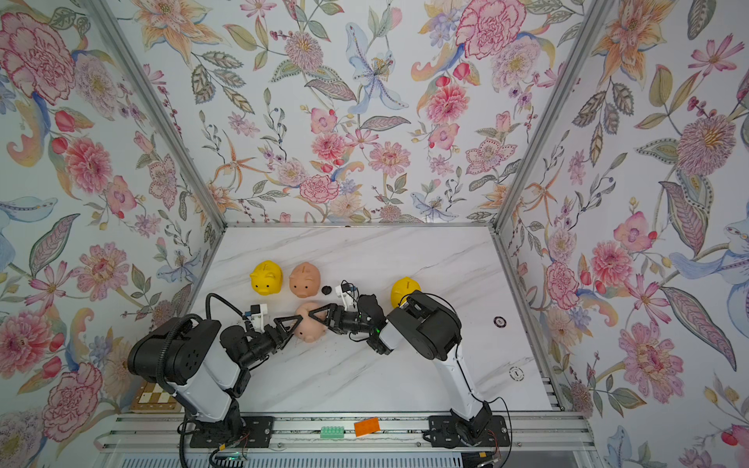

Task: Open piggy banks
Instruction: Pick up the piggy bank from the center of the board.

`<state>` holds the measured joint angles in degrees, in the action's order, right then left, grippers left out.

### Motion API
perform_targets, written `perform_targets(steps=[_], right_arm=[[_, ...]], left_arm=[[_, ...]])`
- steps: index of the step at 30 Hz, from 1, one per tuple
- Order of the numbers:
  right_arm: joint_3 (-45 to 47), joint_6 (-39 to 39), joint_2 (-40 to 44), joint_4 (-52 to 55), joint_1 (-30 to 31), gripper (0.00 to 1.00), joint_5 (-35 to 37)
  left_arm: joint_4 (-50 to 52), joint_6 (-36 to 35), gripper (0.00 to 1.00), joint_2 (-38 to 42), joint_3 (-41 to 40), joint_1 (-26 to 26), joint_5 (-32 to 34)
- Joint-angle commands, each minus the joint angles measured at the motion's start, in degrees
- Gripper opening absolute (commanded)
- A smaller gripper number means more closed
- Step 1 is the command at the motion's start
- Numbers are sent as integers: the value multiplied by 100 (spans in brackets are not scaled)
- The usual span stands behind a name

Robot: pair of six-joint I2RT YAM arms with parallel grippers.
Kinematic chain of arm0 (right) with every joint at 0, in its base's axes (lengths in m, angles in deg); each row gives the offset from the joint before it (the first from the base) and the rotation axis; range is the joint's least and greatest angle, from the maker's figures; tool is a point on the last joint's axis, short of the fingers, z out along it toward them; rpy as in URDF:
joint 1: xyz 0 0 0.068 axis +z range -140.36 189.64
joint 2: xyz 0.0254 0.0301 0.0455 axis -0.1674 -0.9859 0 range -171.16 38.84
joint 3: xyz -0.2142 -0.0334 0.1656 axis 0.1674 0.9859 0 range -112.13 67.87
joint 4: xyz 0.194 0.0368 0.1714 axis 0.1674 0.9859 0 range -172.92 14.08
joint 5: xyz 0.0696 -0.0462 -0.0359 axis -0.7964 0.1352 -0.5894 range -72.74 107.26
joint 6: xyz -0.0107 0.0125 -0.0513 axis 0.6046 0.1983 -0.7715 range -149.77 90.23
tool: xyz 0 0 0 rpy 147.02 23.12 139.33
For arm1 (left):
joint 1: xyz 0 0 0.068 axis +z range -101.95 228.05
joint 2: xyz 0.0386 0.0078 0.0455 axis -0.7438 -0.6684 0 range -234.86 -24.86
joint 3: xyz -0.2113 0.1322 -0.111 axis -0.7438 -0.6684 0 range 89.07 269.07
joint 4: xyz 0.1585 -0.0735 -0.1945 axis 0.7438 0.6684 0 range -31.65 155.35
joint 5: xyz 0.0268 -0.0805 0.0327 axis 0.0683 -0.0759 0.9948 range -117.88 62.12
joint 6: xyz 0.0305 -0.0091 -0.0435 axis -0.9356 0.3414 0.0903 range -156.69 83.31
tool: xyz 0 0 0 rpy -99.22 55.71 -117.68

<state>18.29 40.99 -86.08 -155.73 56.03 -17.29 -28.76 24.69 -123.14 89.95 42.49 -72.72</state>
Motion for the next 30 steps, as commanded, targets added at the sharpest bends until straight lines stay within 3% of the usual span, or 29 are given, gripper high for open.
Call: perform_targets(steps=[1, 5, 10, 14, 18, 21, 25, 30], right_arm=[[150, -162, 135, 535, -95, 82, 55], [197, -360, 534, 785, -227, 84, -23], [221, -1022, 1306, 1978, -423, 87, -79], [-23, -2208, 2096, 4004, -526, 91, 238], [-552, -3479, 2779, 6188, -527, 97, 1072], [-871, -4118, 3175, 7258, -532, 99, 1792], [-1186, -4664, 3563, 8268, -619, 99, 2655], [-1123, -4973, 4119, 8628, -884, 99, 3390]], left_arm=[[-464, -16, 63, 44, 4, 32, -45], [-468, -4, 60, 80, 8, 31, -45], [-440, 61, 57, 135, 85, 29, -86], [-366, 131, 56, 243, 185, 21, -113], [14, 41, 56, 407, 348, -50, -95], [388, -16, 55, 606, 543, -115, -90], [1355, -244, 55, 1140, 991, -254, -102], [4441, -1574, 54, 2229, 2033, -593, 334]])
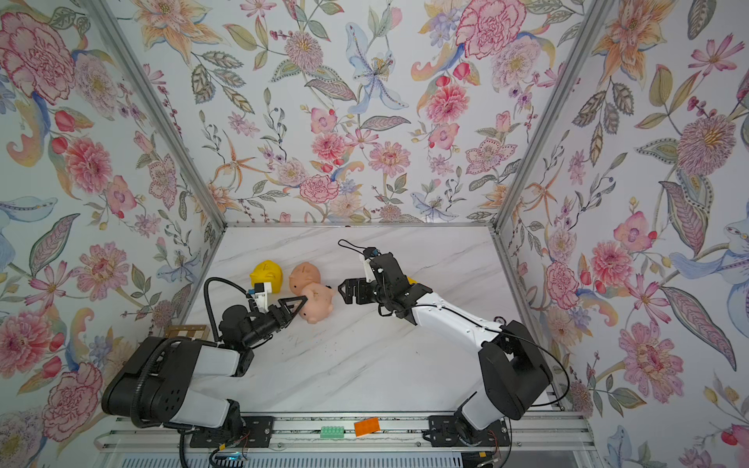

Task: Open piggy banks
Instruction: Pick up the piggy bank from the center of the board, then place the piggy bank at the center of the board.

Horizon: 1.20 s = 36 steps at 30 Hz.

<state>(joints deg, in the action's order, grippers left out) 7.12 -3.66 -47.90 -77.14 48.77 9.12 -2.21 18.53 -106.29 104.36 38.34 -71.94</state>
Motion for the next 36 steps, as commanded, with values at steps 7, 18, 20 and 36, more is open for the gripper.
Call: perform_targets(steps=[7, 18, 20, 36], right_arm=[[332, -664, 1160, 798, -655, 99, 903], [944, -987, 2244, 1026, -1438, 99, 812], [1025, -929, 2318, 1090, -1566, 99, 701], [2094, -614, 3117, 804, -1879, 99, 258]], left_arm=[[5351, -2712, 55, 829, 2417, -417, 819], [7901, -4143, 53, -99, 4723, -874, 1897], [8302, -4343, 53, -352, 5140, -1060, 2194], [8146, -4802, 51, -2055, 6411, -2418, 4332]])
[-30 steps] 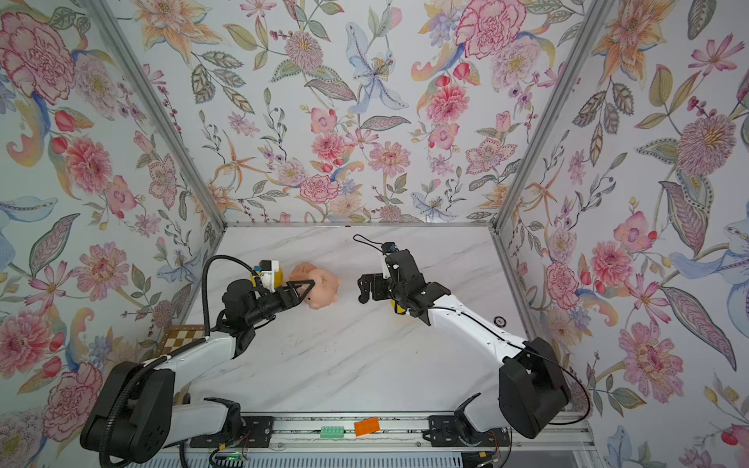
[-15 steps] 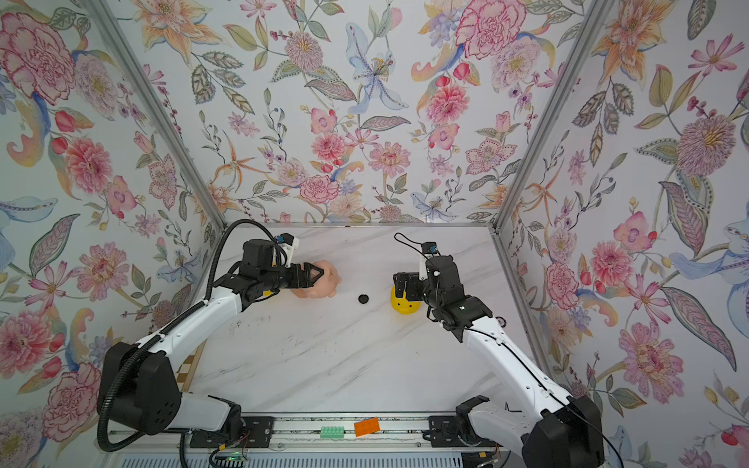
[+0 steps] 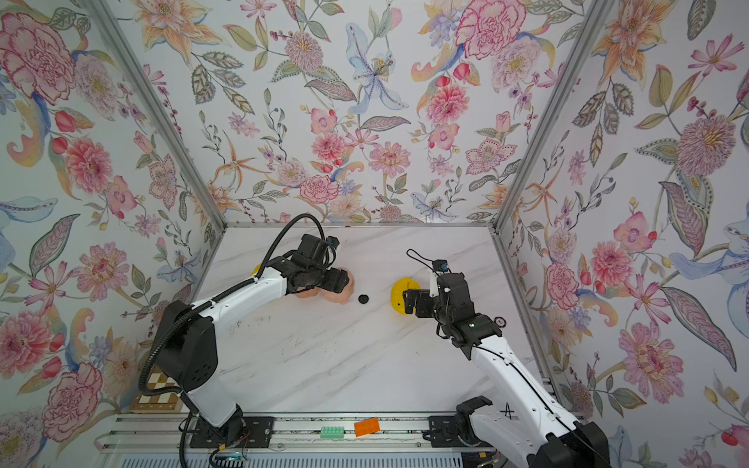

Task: Open piggy banks
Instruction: Place the piggy bank at the center of the board.

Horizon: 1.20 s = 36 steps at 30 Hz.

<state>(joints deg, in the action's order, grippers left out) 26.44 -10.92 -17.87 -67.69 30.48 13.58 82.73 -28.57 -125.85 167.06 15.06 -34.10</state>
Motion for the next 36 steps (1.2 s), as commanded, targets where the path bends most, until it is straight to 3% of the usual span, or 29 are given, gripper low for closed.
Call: perform_targets(steps=[1, 10, 26, 28, 31, 36], right_arm=[[202, 135, 114, -155, -66, 99, -222], [287, 214, -150, -197, -232, 99, -379], [-111, 115, -893, -345, -783, 99, -693], [-208, 119, -1039, -387, -793, 99, -673], [-340, 126, -1268, -482, -801, 99, -639], [-629, 143, -1760, -511, -827, 99, -574]], left_arm=[[-497, -37, 50, -128, 90, -119, 629], [-1746, 229, 51, -226, -410, -252, 1140], [-1718, 505, 58, -896, -39, -410, 1107], [-1679, 532, 62, -901, -20, -422, 1113], [-1617, 542, 79, -883, 13, -454, 1172], [-1557, 551, 95, -768, 37, -498, 1243]])
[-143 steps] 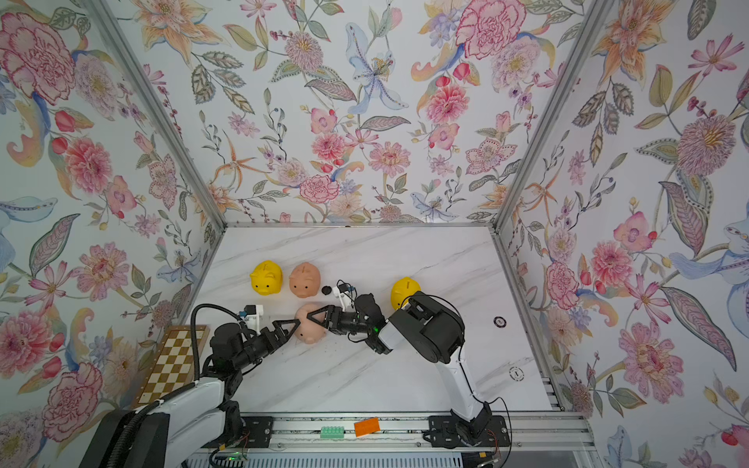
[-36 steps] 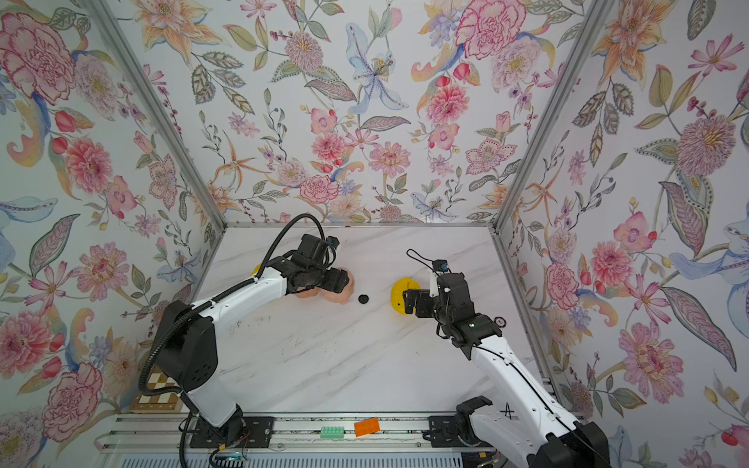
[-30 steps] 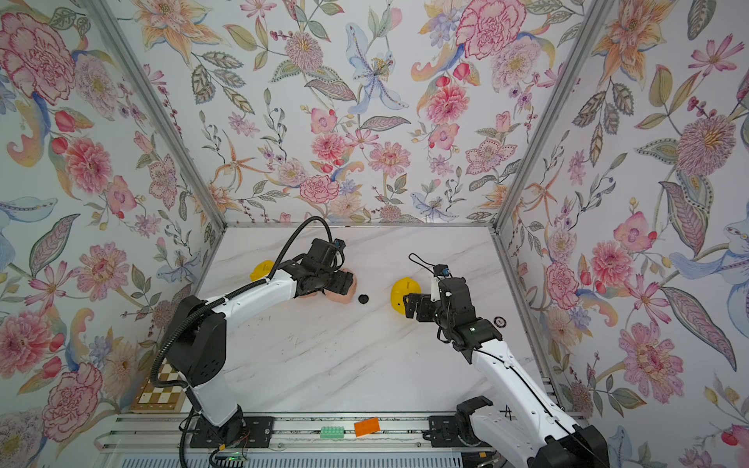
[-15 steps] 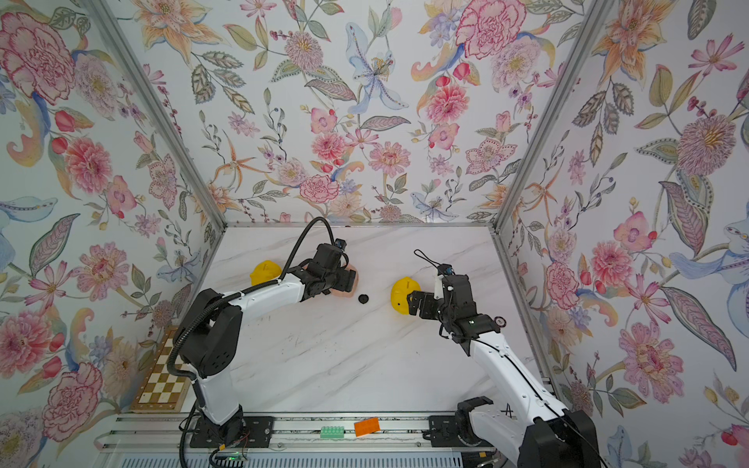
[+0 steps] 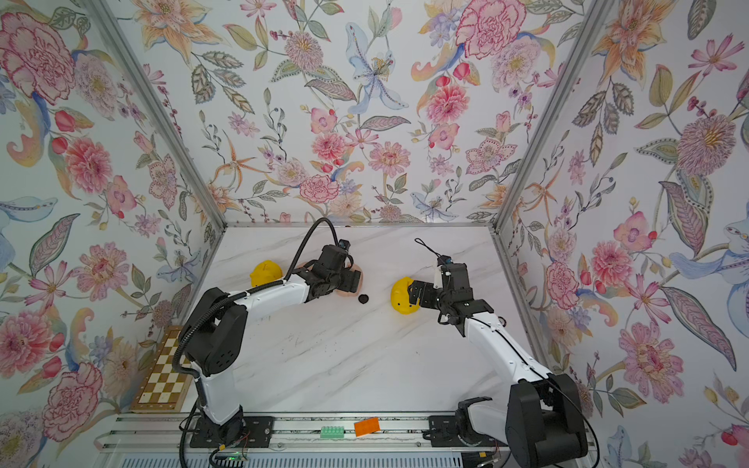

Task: Open piggy banks
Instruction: Place the piggy bank at the center of the board, then move the piggy bank to the center of the board.

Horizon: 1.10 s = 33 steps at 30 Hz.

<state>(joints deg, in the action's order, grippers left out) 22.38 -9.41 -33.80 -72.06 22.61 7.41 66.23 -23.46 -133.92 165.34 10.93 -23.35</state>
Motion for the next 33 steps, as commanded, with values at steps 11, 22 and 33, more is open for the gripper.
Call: perform_targets(steps=[11, 22, 33], right_arm=[[-672, 184, -974, -277, -150, 99, -45], [-1152, 595, -1928, -415, -225, 90, -431], [-1170, 1281, -2320, -924, -9, 86, -705]], left_arm=[[347, -96, 99, 755, 115, -91, 193], [410, -225, 99, 2424, -1224, -93, -367], [-234, -38, 99, 4090, -3017, -88, -634]])
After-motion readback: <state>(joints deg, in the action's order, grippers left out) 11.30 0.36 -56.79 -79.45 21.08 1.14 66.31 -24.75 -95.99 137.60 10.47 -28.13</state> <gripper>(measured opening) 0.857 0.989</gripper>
